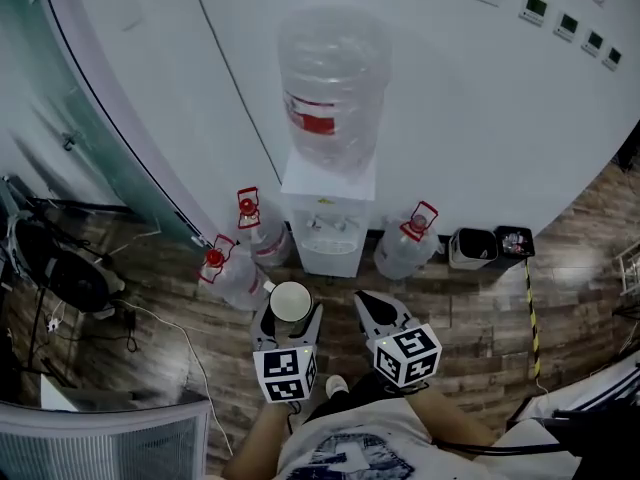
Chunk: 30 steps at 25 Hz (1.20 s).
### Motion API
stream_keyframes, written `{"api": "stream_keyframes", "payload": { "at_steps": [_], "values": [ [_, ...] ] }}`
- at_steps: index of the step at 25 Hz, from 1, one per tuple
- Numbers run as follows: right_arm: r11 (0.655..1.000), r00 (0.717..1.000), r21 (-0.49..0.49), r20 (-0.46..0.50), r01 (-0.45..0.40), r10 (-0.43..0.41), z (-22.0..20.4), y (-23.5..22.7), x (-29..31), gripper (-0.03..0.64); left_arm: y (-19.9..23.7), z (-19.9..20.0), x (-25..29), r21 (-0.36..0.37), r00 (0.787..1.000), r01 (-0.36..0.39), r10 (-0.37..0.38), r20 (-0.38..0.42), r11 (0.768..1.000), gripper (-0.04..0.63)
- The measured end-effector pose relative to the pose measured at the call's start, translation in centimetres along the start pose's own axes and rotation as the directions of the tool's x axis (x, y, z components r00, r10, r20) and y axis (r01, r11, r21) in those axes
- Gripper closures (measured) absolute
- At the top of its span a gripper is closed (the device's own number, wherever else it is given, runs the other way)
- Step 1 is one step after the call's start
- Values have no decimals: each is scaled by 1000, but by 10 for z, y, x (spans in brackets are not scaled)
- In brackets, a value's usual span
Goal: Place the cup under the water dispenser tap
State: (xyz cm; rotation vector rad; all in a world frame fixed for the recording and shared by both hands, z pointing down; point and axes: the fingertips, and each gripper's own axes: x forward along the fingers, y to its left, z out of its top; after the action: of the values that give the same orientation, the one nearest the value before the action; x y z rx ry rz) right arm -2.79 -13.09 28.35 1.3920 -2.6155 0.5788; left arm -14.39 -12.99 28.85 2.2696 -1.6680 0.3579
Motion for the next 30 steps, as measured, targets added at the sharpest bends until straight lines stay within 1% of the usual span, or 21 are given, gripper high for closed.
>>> {"api": "stream_keyframes", "payload": {
  "at_steps": [7, 10, 12, 14, 18, 25, 28, 30],
  "values": [
    [1000, 1000, -14, -24, -1, 1, 7, -22, 50, 595, 22, -1, 52, -21, 999, -2, 1, -35, 1000, 172],
    [999, 999, -38, -30, -16, 15, -2, -38, 84, 595, 33, -9, 84, -21, 999, -4, 4, -42, 1000, 172],
    [999, 999, -37, -32, -27, 26, -15, -52, 110, 595, 40, -20, 108, -15, 999, -5, 4, -44, 1000, 172],
    [999, 999, -27, -33, -36, 35, -35, -67, 136, 595, 49, -39, 135, -14, 999, -6, 6, -47, 1000, 172],
    [999, 999, -24, -30, -38, 38, -80, -104, 183, 595, 66, -82, 191, -43, 999, -21, 19, -34, 999, 172],
    [999, 1000, -30, -6, -21, 21, -157, -164, 259, 595, 101, -170, 283, -33, 998, -38, 37, -41, 999, 172],
    [999, 1000, -41, -6, -20, 20, -190, -186, 286, 595, 110, -206, 315, -40, 998, -36, 34, -58, 999, 172],
    [999, 1000, -43, -3, -16, 16, -210, -201, 304, 595, 116, -226, 338, -32, 998, -31, 29, -56, 999, 172]
  ]
}}
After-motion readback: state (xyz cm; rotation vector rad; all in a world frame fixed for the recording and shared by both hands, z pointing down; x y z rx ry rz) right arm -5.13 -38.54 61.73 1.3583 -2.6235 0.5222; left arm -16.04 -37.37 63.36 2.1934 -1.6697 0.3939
